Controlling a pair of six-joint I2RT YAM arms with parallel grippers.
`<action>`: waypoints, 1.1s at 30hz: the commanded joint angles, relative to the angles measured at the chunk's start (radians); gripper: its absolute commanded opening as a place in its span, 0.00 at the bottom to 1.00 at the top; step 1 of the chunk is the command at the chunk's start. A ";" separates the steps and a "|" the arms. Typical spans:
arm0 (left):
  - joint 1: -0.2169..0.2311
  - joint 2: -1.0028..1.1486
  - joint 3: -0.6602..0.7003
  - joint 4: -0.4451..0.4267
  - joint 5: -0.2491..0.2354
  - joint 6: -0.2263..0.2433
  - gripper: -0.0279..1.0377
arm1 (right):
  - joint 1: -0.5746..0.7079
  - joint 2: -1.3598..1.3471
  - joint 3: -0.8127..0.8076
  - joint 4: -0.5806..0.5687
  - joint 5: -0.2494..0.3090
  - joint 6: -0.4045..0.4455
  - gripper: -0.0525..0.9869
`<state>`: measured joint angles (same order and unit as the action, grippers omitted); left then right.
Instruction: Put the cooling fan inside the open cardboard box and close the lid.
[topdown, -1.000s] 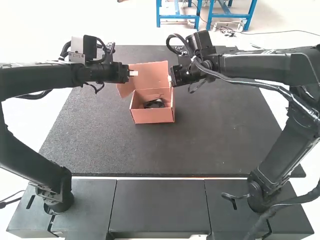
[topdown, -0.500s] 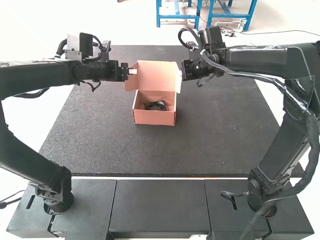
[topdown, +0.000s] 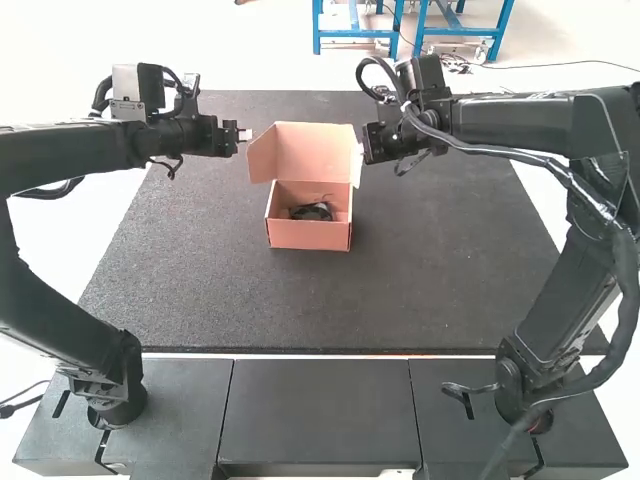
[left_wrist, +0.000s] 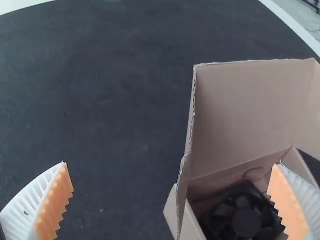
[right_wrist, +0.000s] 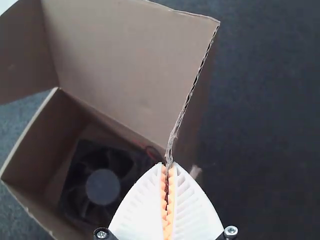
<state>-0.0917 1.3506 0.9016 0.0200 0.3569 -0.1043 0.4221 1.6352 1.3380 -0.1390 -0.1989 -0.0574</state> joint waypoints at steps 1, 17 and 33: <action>0.004 -0.028 -0.021 0.018 -0.022 0.029 0.89 | -0.011 -0.006 -0.005 0.007 -0.020 -0.013 0.03; -0.079 0.076 -0.096 0.169 -0.021 0.035 0.88 | -0.009 -0.012 -0.014 0.009 -0.025 -0.012 0.03; -0.085 0.153 -0.043 0.250 -0.050 0.035 0.65 | -0.005 -0.012 -0.026 -0.004 -0.040 -0.010 0.03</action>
<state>-0.1898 1.5127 0.8108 0.2626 0.3218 -0.0757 0.4221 1.6352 1.3224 -0.1398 -0.2230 -0.0578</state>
